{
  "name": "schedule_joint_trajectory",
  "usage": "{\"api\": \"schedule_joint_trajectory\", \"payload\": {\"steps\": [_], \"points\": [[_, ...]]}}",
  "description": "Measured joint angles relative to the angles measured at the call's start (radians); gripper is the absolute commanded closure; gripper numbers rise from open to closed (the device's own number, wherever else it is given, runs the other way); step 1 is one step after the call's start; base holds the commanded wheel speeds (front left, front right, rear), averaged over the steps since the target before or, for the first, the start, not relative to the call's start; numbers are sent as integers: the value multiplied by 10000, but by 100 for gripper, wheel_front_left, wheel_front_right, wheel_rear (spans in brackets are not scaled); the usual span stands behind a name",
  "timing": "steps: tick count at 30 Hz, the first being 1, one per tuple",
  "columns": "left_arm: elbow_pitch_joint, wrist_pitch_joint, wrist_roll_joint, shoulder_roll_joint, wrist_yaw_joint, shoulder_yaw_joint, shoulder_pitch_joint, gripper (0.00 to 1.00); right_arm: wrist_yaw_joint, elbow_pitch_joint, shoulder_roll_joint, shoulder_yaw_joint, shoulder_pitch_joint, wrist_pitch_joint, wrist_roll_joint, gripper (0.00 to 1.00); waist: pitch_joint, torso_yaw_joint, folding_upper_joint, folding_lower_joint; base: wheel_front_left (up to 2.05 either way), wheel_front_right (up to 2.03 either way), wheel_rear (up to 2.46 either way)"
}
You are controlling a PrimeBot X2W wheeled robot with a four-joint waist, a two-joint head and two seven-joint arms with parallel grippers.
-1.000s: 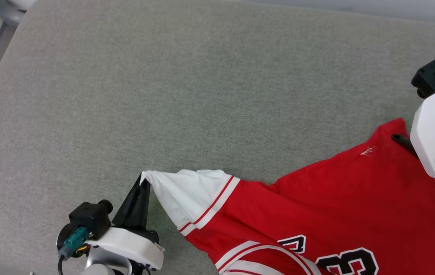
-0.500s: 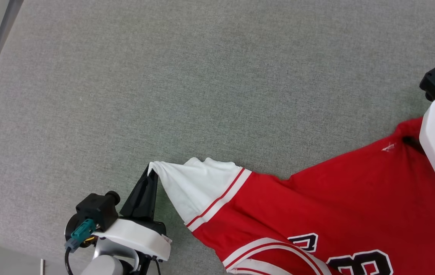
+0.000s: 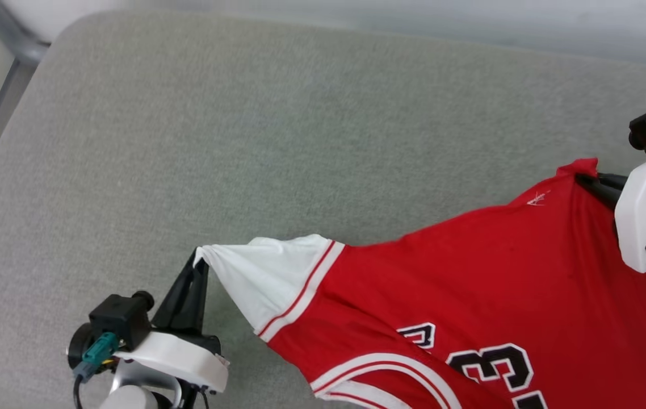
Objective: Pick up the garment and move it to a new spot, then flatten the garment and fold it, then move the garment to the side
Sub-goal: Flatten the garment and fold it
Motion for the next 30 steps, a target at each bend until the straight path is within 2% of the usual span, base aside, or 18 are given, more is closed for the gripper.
{"api": "schedule_joint_trajectory", "payload": {"steps": [6,15,23,30], "points": [[-612,199,242,531,44,136,-342,100,0,-543,207,-652,491,-991,-46,100,-827,-504,0,0,0,0,0],[-1914,982,539,1262,38,627,-2284,100,0,-1459,828,-2215,512,-1760,-713,100,-1343,-1339,0,-1,0,0,0],[-2174,1871,817,1743,-514,813,-5676,100,0,-1941,1494,-3499,-948,-1808,-1743,100,-523,-1583,0,-1,0,0,0],[-1492,2541,1039,1764,-1104,826,-9280,100,0,-1728,1893,-3856,-3681,-1388,-2464,100,776,-1714,0,0,0,0,0]]}}
